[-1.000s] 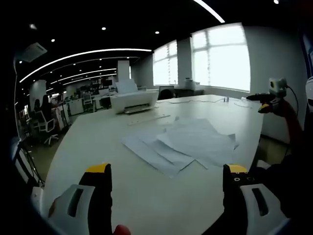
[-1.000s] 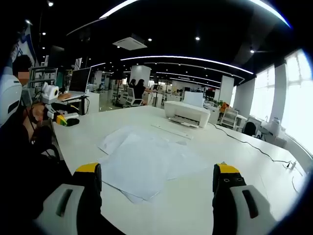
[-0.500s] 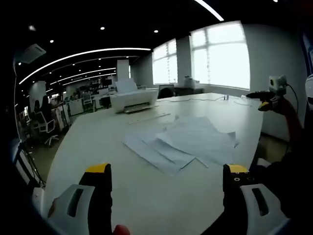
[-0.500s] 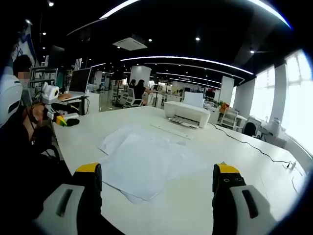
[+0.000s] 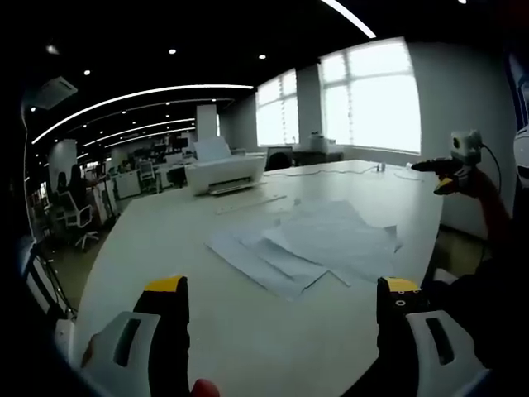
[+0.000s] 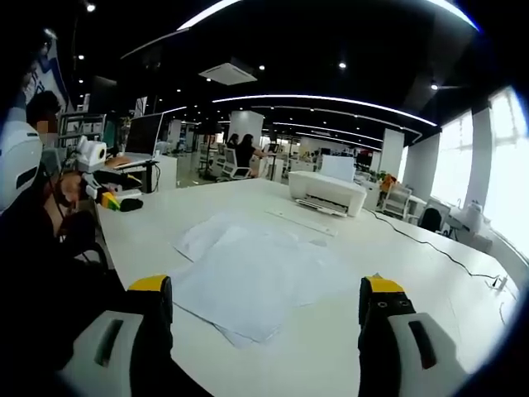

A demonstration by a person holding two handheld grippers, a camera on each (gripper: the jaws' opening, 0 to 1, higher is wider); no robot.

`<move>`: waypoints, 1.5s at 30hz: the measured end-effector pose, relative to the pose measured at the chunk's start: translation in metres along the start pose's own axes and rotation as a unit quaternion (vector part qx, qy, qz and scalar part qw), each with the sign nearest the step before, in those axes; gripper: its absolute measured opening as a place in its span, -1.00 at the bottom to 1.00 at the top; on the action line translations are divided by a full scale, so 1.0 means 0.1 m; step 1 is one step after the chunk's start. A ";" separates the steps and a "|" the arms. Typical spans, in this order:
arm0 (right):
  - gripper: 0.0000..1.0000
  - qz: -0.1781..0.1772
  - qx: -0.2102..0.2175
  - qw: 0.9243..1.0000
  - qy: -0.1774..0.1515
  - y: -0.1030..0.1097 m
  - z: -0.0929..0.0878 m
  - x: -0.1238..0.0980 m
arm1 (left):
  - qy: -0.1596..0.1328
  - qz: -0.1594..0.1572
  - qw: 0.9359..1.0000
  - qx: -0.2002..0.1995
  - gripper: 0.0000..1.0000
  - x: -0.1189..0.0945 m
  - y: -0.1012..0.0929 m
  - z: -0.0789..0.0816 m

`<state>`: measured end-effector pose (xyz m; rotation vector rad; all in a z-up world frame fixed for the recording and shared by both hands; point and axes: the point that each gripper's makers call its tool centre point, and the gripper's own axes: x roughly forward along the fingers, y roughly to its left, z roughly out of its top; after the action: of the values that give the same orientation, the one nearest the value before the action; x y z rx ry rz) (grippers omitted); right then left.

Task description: Organize the stack of printing papers by aligning and flattening the scattered papers on the table

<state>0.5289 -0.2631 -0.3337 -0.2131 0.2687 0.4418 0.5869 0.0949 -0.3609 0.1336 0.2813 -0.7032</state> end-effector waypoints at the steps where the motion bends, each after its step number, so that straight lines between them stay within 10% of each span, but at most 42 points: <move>1: 0.77 0.002 -0.001 1.000 0.001 0.01 -0.01 0.02 | 0.000 -0.001 1.000 0.000 0.93 0.00 0.00 0.00; 45: 0.74 0.082 -0.030 0.995 0.050 0.54 -0.22 0.74 | -0.009 -0.011 1.000 -0.002 0.93 0.02 0.00 0.00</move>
<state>0.5647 -0.1924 -0.3846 -0.2730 0.3724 0.6033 0.5886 0.0936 -0.3611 0.1215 0.2671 -0.7248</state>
